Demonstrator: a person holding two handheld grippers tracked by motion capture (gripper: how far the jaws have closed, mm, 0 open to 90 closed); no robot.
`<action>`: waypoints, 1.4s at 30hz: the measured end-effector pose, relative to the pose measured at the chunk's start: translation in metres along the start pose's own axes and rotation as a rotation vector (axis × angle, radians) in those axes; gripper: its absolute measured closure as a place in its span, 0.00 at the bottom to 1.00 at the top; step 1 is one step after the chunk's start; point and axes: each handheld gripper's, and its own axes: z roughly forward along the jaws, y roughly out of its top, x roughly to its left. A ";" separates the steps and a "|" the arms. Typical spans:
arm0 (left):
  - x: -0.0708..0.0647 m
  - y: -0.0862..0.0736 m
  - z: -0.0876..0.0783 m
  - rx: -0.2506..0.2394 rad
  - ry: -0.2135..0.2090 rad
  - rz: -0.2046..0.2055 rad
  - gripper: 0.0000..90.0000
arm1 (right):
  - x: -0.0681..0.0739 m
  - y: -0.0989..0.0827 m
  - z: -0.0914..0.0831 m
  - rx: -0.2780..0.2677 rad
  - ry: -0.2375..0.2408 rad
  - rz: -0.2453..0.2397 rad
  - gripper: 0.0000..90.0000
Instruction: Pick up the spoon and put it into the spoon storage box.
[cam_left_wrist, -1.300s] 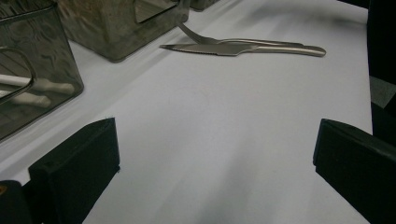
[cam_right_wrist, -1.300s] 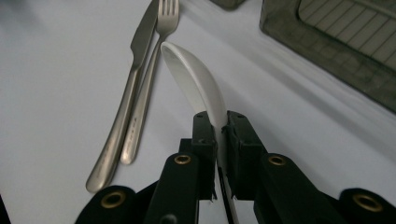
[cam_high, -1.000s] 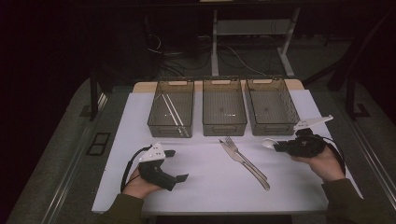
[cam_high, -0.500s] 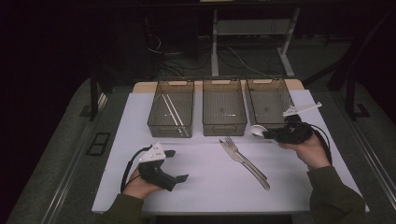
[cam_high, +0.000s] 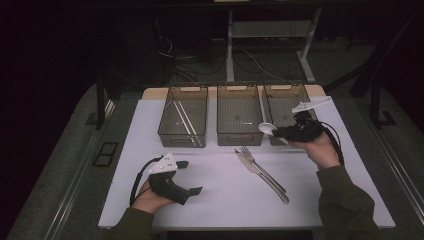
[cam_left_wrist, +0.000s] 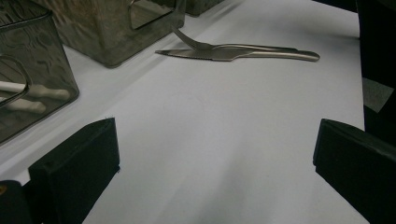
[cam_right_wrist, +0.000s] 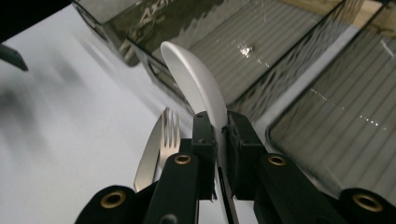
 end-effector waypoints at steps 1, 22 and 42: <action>0.000 0.000 0.000 0.000 0.000 -0.001 0.00 | 0.000 0.004 0.002 -0.001 -0.002 -0.002 0.91; -0.001 0.001 -0.001 -0.015 -0.004 -0.008 0.00 | 0.009 0.067 0.062 0.004 -0.019 0.006 0.91; -0.001 0.001 -0.001 -0.014 -0.013 0.002 0.00 | 0.013 0.071 0.125 0.135 -0.046 -0.023 0.91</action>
